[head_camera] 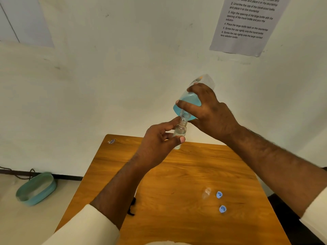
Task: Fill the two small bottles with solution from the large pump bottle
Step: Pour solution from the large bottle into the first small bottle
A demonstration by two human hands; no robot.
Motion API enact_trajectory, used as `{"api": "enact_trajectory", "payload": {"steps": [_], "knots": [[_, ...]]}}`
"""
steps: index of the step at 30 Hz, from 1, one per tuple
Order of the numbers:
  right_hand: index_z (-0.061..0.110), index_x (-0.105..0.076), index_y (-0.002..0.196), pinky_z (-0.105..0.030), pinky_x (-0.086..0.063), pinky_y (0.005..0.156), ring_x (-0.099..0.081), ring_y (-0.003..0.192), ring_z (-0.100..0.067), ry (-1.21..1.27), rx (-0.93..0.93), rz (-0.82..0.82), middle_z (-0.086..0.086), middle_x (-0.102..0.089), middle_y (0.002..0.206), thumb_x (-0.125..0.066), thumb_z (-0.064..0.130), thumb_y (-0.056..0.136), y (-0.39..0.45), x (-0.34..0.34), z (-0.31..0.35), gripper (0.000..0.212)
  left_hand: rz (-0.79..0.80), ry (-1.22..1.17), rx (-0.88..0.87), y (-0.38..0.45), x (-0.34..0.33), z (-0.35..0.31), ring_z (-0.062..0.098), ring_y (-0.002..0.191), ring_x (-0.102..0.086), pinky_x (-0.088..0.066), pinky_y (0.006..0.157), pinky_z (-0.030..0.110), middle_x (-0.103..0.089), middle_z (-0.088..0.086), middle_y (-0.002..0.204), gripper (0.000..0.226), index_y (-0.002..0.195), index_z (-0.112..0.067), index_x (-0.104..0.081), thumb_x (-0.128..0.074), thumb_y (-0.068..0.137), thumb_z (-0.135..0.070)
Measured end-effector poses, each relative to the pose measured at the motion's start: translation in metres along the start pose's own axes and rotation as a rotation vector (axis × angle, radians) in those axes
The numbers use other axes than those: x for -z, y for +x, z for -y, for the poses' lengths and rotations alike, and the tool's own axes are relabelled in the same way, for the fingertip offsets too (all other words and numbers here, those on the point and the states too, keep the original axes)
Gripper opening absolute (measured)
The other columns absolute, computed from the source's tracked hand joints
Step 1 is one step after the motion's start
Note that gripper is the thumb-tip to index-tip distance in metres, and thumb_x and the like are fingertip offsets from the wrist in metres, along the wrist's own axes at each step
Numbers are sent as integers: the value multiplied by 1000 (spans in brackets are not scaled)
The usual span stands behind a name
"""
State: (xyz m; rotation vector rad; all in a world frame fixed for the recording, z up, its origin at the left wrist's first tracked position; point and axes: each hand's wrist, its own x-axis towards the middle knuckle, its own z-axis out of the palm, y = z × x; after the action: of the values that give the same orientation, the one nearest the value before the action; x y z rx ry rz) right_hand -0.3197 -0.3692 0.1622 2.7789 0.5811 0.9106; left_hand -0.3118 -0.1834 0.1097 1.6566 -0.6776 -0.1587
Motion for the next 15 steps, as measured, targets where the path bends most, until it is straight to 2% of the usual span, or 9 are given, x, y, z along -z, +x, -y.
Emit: {"api": "enact_trajectory", "payload": {"steps": [6,15], "knots": [[12,-61,120,-50,-56,70,-50,116,-44,7,-1,1,-29,-53,122,-84,8,65,1,1,0,59,-4,-19,-6,1,1,0,15,108,-67,-56,90,29,-61,-2,134,55,138,-21,-51,-69,87,-10],[12,-61,119,-50,-56,69,-50,115,-44,0,4,5,-28,-53,121,-84,9,65,1,1,-1,59,8,-27,-16,1,1,1,16,109,-67,-56,92,33,-61,-1,134,55,138,-19,-50,-68,88,-9]]}}
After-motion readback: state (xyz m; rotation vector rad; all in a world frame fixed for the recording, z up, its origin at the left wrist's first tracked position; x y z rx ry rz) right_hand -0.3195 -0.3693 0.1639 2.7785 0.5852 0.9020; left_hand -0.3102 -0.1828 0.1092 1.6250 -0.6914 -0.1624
